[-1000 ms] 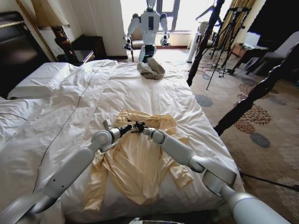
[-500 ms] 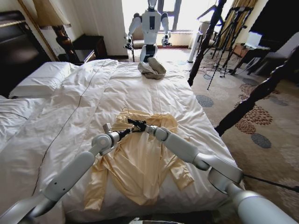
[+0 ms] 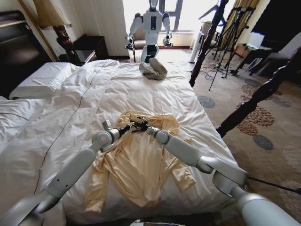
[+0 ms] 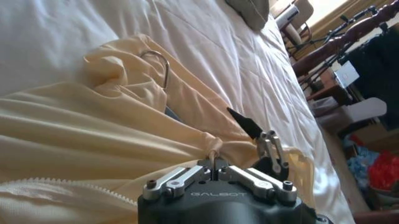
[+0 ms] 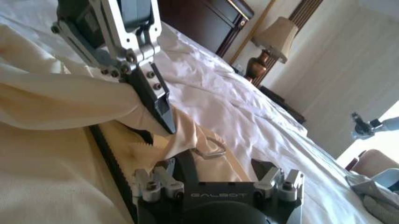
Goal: Pick up the clothes from the bed and hang them on the clothes hanger.
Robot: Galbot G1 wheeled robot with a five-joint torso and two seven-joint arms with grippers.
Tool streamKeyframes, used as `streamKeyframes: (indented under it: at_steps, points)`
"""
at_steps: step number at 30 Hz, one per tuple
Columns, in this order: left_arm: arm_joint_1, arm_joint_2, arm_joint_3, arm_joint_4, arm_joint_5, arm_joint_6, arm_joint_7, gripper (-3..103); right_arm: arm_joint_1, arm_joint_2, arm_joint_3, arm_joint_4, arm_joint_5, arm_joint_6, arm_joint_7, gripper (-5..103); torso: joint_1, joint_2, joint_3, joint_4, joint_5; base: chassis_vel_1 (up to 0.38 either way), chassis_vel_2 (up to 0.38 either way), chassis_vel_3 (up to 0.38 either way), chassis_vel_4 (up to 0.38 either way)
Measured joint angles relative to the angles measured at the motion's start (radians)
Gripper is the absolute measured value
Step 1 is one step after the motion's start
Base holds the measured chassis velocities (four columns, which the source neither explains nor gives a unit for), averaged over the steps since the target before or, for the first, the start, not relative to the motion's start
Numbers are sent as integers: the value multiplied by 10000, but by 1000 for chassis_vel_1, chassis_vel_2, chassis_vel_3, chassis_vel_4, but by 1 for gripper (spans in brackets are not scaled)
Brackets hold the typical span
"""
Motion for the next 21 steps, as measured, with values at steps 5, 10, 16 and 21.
streamKeyframes:
  at_steps: [5,10,16,21]
  points:
    - [-286,-299,75,297,-99,-111,-93,1,-149,-960,224,1232,176,-266,52,98,0,1,0,-2,1,0,0,0,0]
    - [-848,-671,328,773,-142,-189,-243,1,-398,-1971,526,2298,256,-514,66,100,0,1,0,-2,2,0,0,0,0]
    - [-910,-970,608,875,-146,-234,-785,1,-718,-2842,921,3000,430,-608,68,100,0,1,0,-6,3,0,0,0,0]
    - [-305,-989,713,-46,-275,68,-1447,4,-964,-3293,1307,3122,505,-614,64,100,0,1,0,-1,1,0,0,0,0]
